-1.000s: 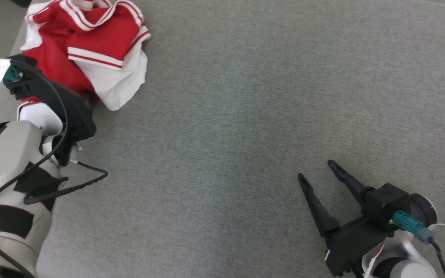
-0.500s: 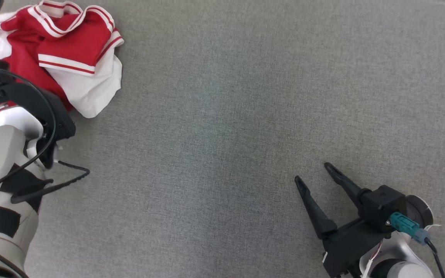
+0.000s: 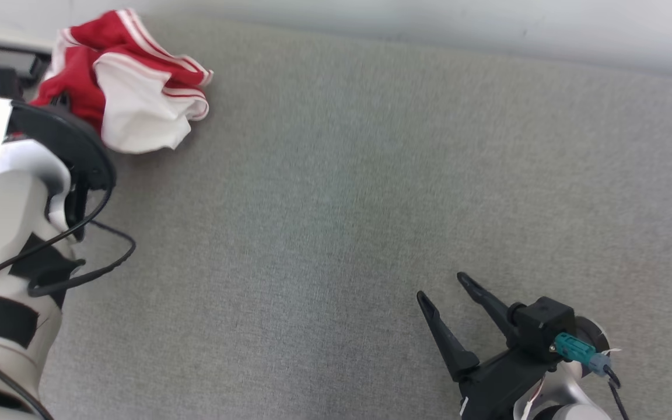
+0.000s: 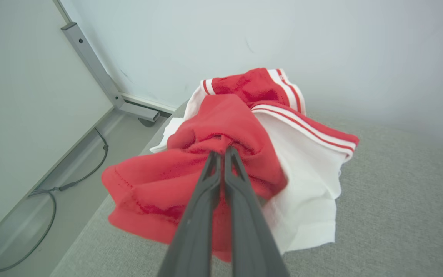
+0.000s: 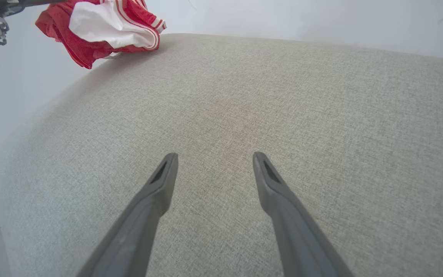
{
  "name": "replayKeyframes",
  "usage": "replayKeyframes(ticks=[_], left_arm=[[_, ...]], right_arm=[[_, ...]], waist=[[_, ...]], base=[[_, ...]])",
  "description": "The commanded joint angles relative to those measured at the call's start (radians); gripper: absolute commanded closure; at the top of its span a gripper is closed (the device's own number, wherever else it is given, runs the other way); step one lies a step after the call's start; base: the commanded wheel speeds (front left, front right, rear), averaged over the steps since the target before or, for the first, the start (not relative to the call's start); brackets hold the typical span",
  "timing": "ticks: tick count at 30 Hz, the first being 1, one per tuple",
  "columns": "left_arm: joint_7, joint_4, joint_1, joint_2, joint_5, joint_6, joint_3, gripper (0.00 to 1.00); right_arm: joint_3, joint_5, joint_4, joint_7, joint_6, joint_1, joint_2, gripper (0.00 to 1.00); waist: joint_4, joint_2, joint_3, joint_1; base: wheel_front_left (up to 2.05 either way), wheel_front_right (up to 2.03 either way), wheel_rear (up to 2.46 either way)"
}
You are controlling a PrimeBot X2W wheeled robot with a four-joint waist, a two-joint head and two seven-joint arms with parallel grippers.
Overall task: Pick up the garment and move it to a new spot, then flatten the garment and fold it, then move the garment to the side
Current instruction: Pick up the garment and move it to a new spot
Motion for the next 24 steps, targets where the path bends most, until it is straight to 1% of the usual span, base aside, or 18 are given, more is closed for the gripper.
replayKeyframes(ticks=[1, 6, 12, 13, 19, 24], left_arm=[[-0.015, -0.01, -0.019, -0.001, 0.016, -0.004, -0.01, 1.0], [-0.044, -0.037, -0.035, -0.028, 0.049, -0.032, -0.057, 1.0], [-0.054, -0.076, -0.049, -0.076, 0.079, -0.071, -0.104, 1.0], [-0.057, -0.084, -0.049, -0.086, 0.085, -0.083, -0.114, 1.0], [-0.065, -0.15, -0.073, -0.139, 0.101, -0.112, -0.159, 1.0], [-0.06, -0.213, -0.096, -0.166, 0.089, -0.116, -0.176, 1.0]], right_arm=[[0.003, 0.016, 0.014, -0.013, -0.002, 0.001, 0.003, 0.0], [0.021, 0.046, 0.076, -0.053, -0.002, 0.014, 0.01, 0.0], [0.038, 0.096, 0.133, -0.097, -0.002, 0.024, 0.011, 0.0], [0.042, 0.106, 0.141, -0.104, -0.002, 0.025, 0.011, 0.0], [0.058, 0.132, 0.172, -0.132, -0.002, 0.022, 0.011, 0.0], [0.069, 0.143, 0.191, -0.148, -0.002, 0.001, 0.011, 0.0]], waist=[[-0.019, 0.0, -0.093, 0.0001], [-0.057, 0.0, -0.198, 0.0001], [-0.125, 0.0, -0.3, 0.0001], [-0.138, 0.0, -0.314, 0.0001], [-0.219, 0.0, -0.347, 0.0001], [-0.304, 0.0, -0.356, 0.0001]], base=[[0.0, 0.0, 0.0], [0.0, 0.0, 0.0], [0.0, 0.0, 0.0], [0.0, 0.0, 0.0], [0.0, 0.0, 0.0], [0.0, 0.0, 0.0]])
